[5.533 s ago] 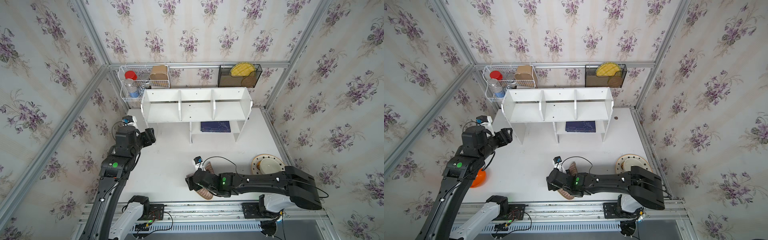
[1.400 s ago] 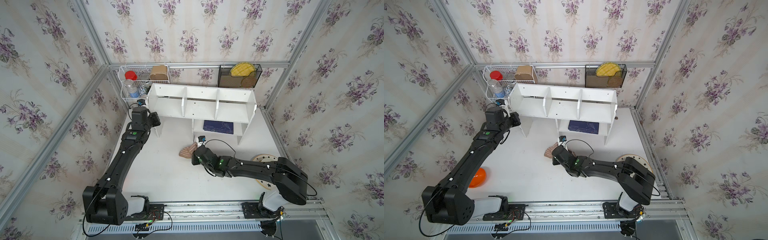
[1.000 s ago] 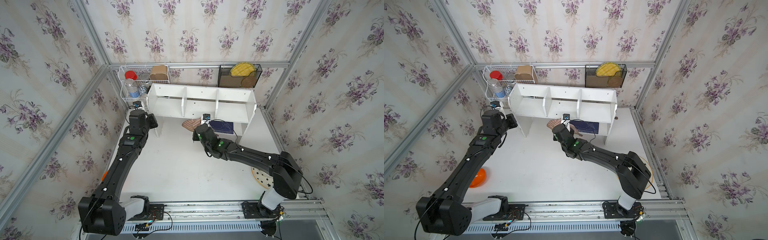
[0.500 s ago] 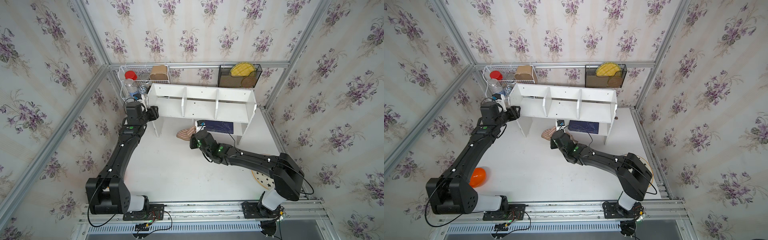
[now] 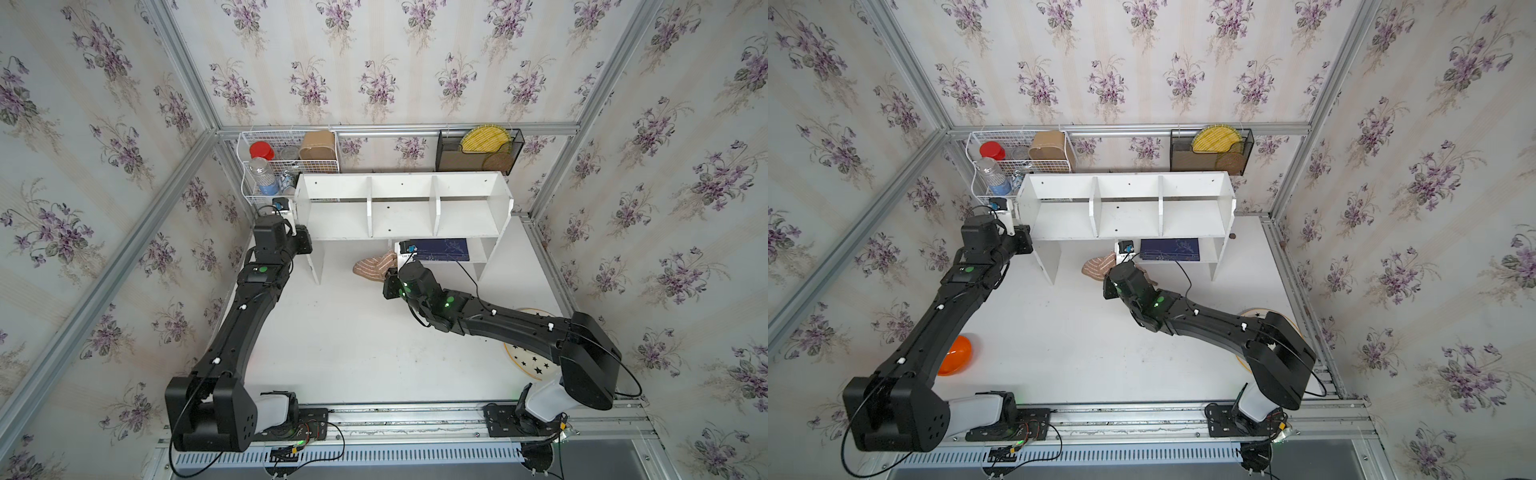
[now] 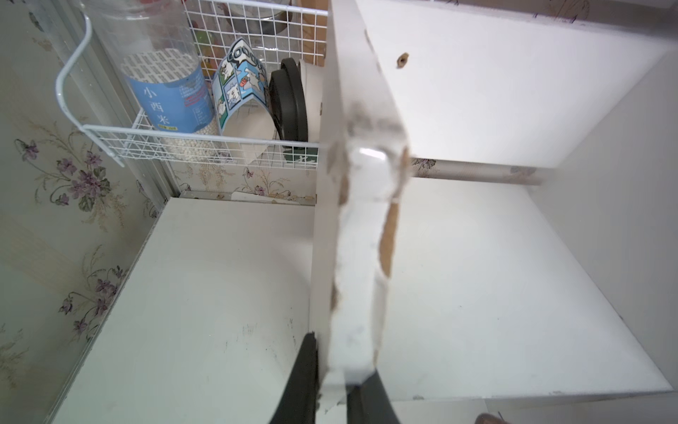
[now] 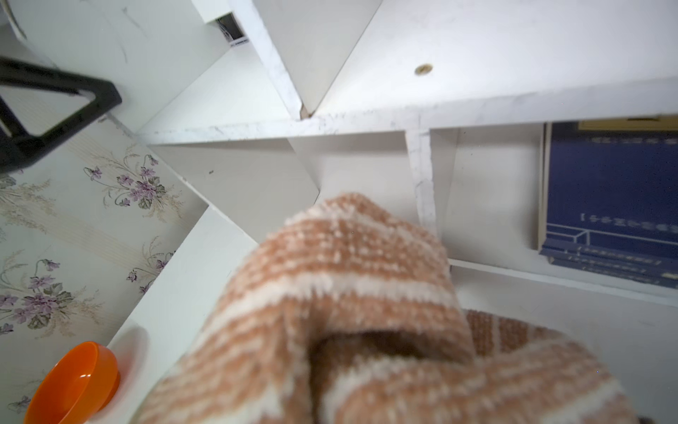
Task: Wipe the bookshelf clean with a cloth
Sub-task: Wipe the dust from the shelf.
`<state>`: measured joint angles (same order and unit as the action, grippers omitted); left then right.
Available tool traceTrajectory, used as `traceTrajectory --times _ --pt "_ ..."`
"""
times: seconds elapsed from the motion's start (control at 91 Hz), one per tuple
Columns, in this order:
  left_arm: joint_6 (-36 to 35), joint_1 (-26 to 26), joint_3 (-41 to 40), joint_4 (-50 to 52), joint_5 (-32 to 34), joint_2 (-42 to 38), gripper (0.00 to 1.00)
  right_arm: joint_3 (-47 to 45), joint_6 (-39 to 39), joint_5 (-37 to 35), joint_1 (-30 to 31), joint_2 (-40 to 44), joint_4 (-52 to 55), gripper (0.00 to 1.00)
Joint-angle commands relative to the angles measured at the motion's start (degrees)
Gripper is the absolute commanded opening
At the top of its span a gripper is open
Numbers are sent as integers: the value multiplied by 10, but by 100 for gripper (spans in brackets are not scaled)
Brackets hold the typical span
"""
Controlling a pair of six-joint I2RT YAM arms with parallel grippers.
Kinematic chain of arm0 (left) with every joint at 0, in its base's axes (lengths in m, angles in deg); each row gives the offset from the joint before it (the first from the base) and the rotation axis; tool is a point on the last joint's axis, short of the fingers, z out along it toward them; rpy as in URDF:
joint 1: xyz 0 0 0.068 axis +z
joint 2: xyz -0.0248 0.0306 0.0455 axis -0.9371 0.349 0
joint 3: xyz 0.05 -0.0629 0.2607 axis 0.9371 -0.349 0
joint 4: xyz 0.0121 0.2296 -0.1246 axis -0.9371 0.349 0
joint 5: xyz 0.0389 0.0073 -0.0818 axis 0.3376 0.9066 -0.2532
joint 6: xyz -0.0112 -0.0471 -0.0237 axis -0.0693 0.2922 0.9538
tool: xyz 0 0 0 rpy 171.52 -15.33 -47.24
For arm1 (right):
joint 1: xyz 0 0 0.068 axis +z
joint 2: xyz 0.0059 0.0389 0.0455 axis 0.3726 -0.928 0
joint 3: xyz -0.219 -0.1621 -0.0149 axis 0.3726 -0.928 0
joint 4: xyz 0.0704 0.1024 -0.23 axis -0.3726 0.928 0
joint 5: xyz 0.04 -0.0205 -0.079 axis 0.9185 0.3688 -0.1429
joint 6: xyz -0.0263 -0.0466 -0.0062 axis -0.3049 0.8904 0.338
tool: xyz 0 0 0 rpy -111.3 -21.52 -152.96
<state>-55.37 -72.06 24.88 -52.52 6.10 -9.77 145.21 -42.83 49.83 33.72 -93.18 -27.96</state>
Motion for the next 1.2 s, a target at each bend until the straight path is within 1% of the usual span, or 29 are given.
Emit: traceTrajectory --times 0.0,0.077,0.165,0.264,0.363,0.451,0.517,0.582,0.659,0.78,0.868,0.956,1.088,1.187 --pt "55 2 -20 -16 -2 -49 0 8 22 -10 1 11 -49 0" --pt "43 2 -32 -16 -16 -63 0 29 32 -20 1 6 -50 0" --pt "36 2 -32 -18 -26 -58 0 53 42 -41 1 -16 -45 0" --pt "26 3 -20 -12 -35 -37 0 67 46 -28 0 -64 -33 0" --pt "18 7 -11 -14 -41 -14 0 40 29 -6 1 -100 -43 0" --pt "7 13 0 -19 -63 8 0 -13 2 10 1 -105 -81 0" --pt "-4 13 17 -15 -78 30 0 -23 -5 14 1 -111 -83 0" --pt "-12 13 27 -10 -95 46 0 -6 3 10 1 -112 -64 0" --pt "-9 13 18 -20 -113 45 0 24 27 -5 0 -101 -50 0" --pt "-10 11 -1 -33 -112 38 0 99 65 -39 -4 -89 -11 0" --pt "-12 11 -8 -36 -112 33 0 115 81 -53 -5 -86 -10 0" --pt "-14 11 -7 -34 -111 30 0 106 74 -41 -7 -100 -12 0" --pt "-14 11 -7 -31 -103 32 0 45 30 -8 -7 -125 -30 0" --pt "-13 11 -7 -26 -100 33 0 4 3 5 -7 -128 -45 0"
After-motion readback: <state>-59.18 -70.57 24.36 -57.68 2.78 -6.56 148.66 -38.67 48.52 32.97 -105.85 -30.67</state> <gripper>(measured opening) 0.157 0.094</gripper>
